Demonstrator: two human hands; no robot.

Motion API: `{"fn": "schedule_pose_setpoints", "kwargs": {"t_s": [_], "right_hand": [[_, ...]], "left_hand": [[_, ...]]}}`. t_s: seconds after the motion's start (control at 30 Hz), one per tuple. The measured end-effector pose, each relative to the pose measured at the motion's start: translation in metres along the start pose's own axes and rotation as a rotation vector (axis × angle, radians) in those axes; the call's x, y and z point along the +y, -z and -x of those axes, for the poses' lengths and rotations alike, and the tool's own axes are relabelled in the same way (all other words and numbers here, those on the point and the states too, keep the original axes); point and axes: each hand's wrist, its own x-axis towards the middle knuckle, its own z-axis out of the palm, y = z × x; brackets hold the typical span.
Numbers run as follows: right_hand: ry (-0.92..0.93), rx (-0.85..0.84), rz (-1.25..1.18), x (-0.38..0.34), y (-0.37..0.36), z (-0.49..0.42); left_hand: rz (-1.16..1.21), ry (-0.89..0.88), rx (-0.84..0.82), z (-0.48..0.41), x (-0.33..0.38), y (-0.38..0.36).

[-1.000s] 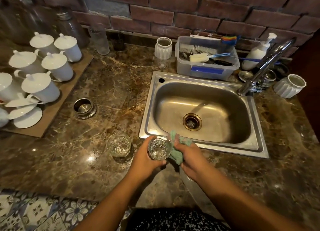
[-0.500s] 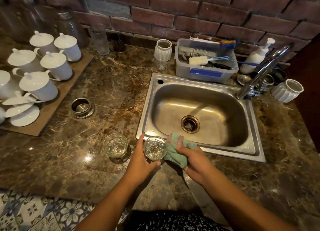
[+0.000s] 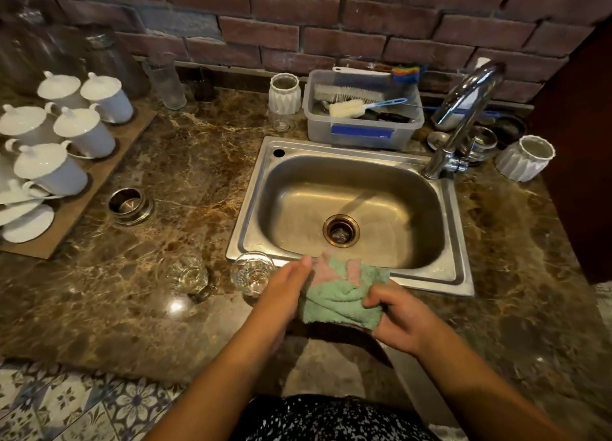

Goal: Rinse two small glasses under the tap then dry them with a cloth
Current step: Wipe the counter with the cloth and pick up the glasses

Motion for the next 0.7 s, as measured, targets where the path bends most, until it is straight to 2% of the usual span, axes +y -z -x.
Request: {"fn": "schedule_pose_setpoints", "kwargs": {"t_s": [0.03, 0.1, 0.27, 0.33, 0.43, 0.57, 0.7], "right_hand": [[-0.018, 0.007, 0.042, -0.002, 0.004, 0.005], [-0.048, 0.063, 0.131, -0.004, 0.014, 0.012], [-0.047, 0.174, 0.221, -0.001, 0.032, 0.028], [-0.042, 0.236, 0.267, 0.001, 0.039, 0.032], [-0.048, 0.264, 0.246, 0.005, 0.052, 0.037], [-0.058, 0.244, 0.177, 0.010, 0.066, 0.043], [-0.059, 0.297, 0.141, 0.014, 0.077, 0.041]], "left_hand": [[0.058, 0.077, -0.052, -0.002, 0.001, -0.009], [-0.002, 0.150, -0.100, -0.009, -0.006, -0.023], [-0.194, 0.106, -0.127, -0.008, -0.029, -0.048], [-0.255, 0.049, -0.111, -0.006, -0.040, -0.052], [-0.216, -0.022, -0.062, -0.006, -0.055, -0.054], [-0.248, -0.149, -0.125, -0.007, -0.067, -0.056], [-0.319, -0.263, -0.175, -0.009, -0.074, -0.053]]}}
